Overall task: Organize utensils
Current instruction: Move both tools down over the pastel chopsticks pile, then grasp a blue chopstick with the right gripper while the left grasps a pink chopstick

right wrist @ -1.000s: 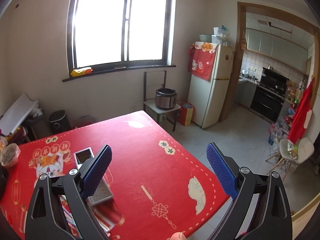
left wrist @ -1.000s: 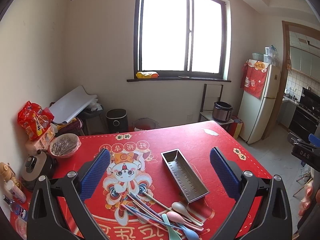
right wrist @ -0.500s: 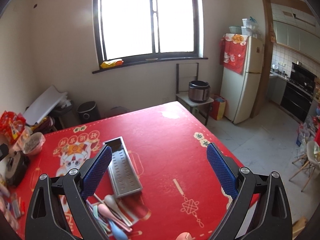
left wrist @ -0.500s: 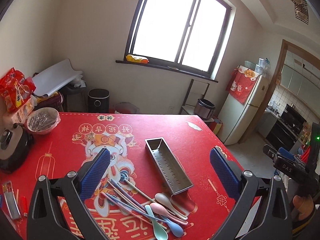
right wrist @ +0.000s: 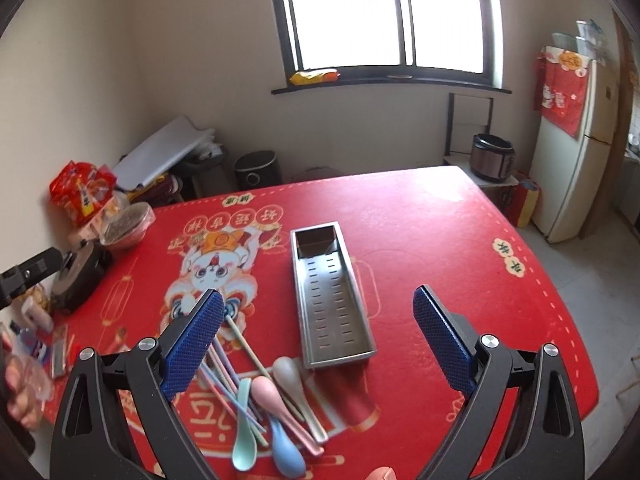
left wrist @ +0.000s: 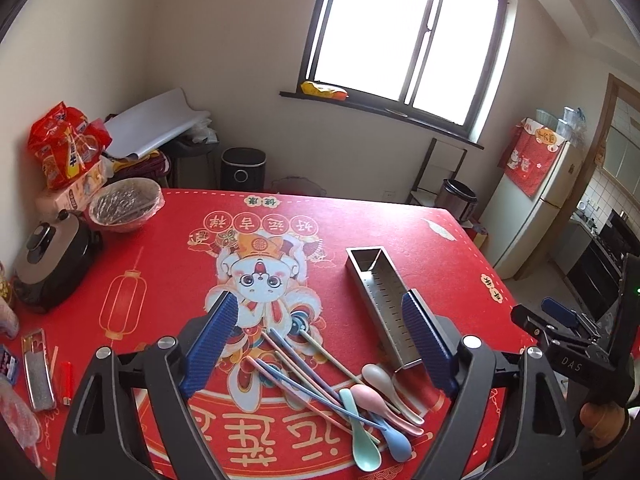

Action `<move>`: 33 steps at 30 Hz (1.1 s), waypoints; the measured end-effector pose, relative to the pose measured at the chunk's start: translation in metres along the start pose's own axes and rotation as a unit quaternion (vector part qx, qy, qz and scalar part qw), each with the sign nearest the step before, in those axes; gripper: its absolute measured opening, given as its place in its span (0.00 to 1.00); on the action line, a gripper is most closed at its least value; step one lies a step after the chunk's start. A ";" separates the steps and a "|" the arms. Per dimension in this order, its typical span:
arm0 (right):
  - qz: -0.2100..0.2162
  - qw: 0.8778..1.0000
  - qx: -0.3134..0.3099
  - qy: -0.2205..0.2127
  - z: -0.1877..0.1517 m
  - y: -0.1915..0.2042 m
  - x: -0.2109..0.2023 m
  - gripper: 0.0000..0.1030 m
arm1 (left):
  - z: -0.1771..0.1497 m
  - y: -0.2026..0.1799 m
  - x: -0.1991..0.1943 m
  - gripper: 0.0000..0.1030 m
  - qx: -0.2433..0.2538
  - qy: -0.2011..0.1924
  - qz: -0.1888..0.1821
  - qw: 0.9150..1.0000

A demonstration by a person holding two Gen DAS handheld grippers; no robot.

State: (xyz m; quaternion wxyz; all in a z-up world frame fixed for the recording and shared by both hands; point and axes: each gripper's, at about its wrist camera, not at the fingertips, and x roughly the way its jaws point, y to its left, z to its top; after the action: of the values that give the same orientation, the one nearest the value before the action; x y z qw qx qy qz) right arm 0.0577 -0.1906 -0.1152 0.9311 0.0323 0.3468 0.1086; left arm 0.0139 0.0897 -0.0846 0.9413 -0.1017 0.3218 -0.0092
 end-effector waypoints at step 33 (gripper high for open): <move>0.198 0.909 -0.255 0.263 -0.113 0.160 0.221 0.08 | -0.096 0.115 0.046 0.23 -0.080 0.060 0.103 0.990</move>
State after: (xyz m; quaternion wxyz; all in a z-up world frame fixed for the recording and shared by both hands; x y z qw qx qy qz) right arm 0.1185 0.0134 -0.3202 0.7420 -0.1682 0.5259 0.3803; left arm -0.0135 0.1806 -0.2093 0.9048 -0.1423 0.3866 0.1078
